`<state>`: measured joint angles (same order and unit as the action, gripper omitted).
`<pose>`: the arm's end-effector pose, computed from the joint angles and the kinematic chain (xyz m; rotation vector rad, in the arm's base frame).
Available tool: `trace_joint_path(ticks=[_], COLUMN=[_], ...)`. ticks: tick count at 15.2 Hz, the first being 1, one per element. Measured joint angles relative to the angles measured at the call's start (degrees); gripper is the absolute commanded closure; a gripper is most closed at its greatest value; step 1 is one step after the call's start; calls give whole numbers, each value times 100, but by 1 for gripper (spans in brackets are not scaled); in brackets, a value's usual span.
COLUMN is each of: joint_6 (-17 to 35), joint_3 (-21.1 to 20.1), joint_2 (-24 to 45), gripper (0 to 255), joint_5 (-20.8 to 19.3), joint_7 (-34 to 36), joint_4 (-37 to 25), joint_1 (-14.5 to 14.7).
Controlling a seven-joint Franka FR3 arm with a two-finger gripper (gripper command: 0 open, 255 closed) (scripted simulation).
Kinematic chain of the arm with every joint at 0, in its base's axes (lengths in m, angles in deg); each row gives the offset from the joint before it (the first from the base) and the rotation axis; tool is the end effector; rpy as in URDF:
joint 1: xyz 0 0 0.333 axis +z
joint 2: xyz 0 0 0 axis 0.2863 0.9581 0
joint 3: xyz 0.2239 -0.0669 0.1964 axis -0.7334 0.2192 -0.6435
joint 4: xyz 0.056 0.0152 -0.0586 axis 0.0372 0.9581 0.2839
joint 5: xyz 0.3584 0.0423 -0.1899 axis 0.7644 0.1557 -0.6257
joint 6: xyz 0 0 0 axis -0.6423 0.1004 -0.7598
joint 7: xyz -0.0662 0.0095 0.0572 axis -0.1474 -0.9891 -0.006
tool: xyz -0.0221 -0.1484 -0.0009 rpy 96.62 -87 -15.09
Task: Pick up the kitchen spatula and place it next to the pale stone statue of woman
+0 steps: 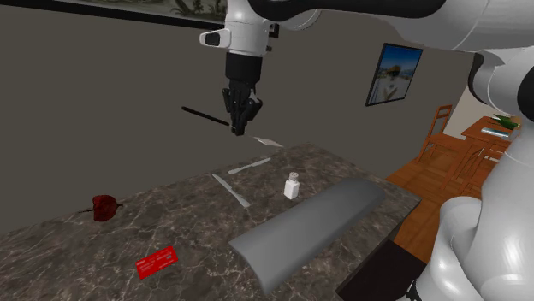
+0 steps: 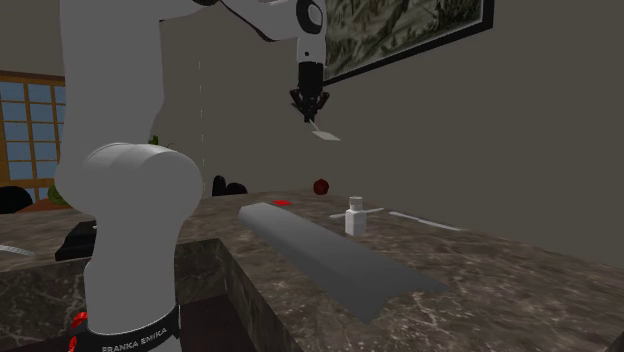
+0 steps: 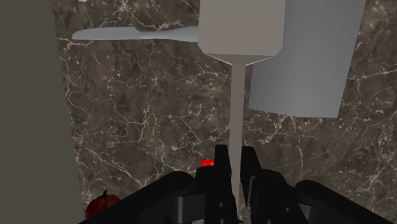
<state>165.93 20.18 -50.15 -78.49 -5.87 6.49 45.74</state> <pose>0.4882 0.2996 0.5802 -2.2069 -2.1682 -0.0735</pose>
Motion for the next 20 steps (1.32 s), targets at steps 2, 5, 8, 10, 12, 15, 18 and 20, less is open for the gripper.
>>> trace_joint_path(ticks=[2, 5, 8, 10, 12, 15, 18, 20], joint_6=[-160, -444, -693, -898, -1092, -1392, -1744, -1965], joint_3=[1, -3, 0, 2, 1, 2, -4, -3], joint_2=[45, 150, 236, 327, 445, 619, 826, 979], gripper=[255, 255, 255, 255, 255, 255, 255, 255], joint_5=[-2, -4, -4, -6, -7, -9, -11, -12], joint_7=[7, 31, 39, 44, 58, 71, 100, 109], joint_4=[-206, -597, -929, -1226, -1538, -2013, -2572, -2947], joint_1=[-1, 3, 0, -3, -1, -3, 4, 2])
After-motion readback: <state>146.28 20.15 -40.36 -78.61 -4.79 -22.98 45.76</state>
